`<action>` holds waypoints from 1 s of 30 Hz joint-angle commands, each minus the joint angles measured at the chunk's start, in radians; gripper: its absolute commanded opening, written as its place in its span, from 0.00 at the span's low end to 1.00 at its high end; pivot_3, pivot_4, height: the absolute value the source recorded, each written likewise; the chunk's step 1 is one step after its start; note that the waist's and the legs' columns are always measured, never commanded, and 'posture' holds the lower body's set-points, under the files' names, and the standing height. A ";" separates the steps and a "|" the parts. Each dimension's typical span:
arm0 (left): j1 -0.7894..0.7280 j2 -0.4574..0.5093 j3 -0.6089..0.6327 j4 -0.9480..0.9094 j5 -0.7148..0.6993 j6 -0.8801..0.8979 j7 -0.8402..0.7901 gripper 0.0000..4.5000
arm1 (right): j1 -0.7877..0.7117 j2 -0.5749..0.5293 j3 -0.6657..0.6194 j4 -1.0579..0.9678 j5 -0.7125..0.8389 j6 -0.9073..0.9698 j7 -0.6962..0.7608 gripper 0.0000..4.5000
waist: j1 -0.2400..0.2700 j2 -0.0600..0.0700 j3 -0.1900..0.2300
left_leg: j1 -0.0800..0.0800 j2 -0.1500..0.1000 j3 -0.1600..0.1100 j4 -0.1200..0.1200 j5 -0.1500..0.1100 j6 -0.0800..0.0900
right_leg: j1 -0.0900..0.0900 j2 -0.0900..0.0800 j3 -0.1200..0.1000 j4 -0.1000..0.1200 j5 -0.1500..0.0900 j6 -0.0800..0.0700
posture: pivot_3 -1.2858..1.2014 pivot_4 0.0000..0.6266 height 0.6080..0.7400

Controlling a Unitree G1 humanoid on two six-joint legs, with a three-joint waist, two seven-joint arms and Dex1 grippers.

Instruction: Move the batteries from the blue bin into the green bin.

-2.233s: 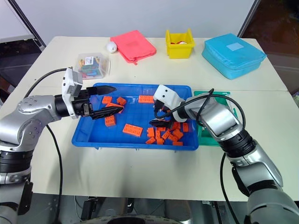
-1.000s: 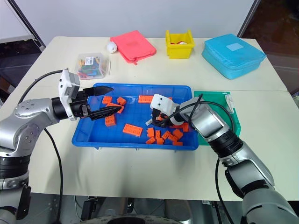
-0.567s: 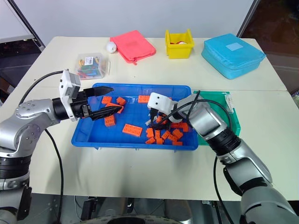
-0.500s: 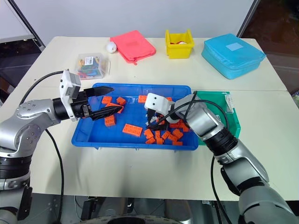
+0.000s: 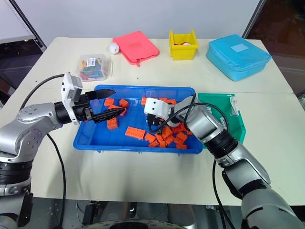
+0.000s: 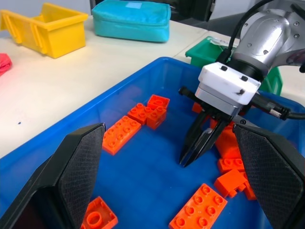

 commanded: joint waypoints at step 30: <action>-0.005 -0.009 0.021 -0.020 -0.008 -0.021 0.000 1.00 | 0.047 -0.111 -0.091 -0.162 0.021 0.112 0.001 0.49 | 0.000 0.000 0.000 | 0.000 0.000 0.000 0.000 0.000 0.000 | 0.000 0.000 0.000 0.000 0.000 0.000 | 0.52 0.24 1.00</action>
